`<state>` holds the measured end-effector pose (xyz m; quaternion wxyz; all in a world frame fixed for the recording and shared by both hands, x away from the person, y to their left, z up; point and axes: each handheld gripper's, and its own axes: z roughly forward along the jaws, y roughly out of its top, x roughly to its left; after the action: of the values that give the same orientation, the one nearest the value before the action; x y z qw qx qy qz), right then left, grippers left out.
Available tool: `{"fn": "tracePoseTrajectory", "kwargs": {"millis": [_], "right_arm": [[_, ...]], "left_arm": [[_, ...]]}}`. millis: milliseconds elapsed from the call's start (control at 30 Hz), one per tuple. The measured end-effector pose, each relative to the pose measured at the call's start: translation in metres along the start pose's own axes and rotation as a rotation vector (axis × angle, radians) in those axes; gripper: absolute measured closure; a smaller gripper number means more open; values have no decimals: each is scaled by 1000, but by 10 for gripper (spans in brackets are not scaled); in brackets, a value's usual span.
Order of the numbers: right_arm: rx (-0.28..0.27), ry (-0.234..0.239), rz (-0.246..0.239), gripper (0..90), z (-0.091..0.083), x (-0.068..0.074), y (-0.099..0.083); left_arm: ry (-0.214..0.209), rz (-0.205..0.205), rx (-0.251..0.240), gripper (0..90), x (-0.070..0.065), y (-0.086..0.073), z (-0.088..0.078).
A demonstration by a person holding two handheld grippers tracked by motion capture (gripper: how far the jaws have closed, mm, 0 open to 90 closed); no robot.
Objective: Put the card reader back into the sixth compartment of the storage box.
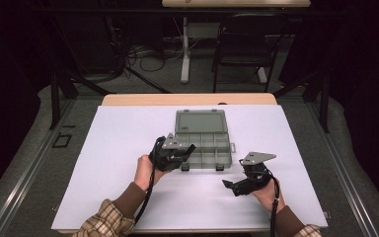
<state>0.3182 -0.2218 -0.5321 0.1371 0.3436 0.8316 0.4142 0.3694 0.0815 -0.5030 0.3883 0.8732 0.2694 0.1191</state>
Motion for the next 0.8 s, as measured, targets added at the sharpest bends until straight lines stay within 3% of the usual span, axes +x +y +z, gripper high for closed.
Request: {"fn": "tracePoseTrajectory", "kwargs": {"millis": [800], "right_arm": [[5,1,-3,0,-1,0,0]], "left_arm": [[24,-62,10,734,-3,5,16]]}}
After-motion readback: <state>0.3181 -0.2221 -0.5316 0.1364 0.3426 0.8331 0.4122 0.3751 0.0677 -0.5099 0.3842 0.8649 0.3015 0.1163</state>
